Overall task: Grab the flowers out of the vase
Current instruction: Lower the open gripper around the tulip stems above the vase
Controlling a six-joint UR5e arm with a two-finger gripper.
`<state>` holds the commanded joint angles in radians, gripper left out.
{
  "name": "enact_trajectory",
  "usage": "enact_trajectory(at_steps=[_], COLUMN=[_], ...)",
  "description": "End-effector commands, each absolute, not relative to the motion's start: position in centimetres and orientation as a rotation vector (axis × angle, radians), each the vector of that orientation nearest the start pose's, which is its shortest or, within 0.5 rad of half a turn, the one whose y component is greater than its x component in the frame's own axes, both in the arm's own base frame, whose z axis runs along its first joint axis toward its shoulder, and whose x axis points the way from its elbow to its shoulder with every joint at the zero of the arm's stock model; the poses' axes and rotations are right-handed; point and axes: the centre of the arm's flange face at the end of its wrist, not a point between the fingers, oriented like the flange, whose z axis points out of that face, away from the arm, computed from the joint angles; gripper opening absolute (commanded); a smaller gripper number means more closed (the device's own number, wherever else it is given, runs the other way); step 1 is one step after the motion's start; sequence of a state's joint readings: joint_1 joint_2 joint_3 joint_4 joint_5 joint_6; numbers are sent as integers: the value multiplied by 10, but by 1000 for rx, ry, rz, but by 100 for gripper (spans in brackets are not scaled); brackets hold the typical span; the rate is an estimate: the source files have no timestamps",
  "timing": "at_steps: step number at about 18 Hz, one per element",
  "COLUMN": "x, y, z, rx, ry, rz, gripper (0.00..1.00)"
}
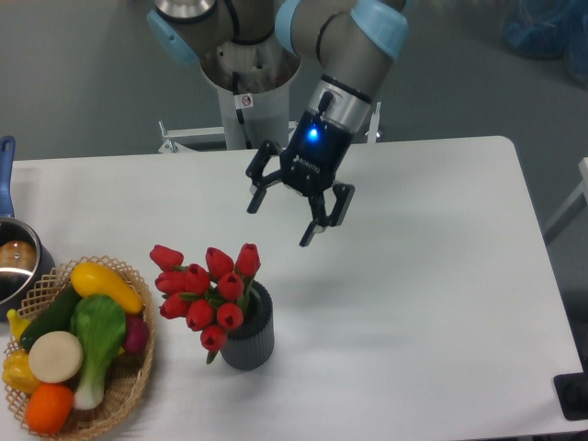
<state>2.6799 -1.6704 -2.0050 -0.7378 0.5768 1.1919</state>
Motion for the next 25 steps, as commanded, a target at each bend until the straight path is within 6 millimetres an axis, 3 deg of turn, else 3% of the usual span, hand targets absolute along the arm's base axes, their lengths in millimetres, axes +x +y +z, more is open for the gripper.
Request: enact_trajectory(at_steps=[6,19,25], x=[-353,-352,-353], y=[453,482,494], z=[345,329,332], rx=[-2103,-2058,-2022], ry=[311,470,488], rz=[-239,-225,-238], gripper=[100,100,100])
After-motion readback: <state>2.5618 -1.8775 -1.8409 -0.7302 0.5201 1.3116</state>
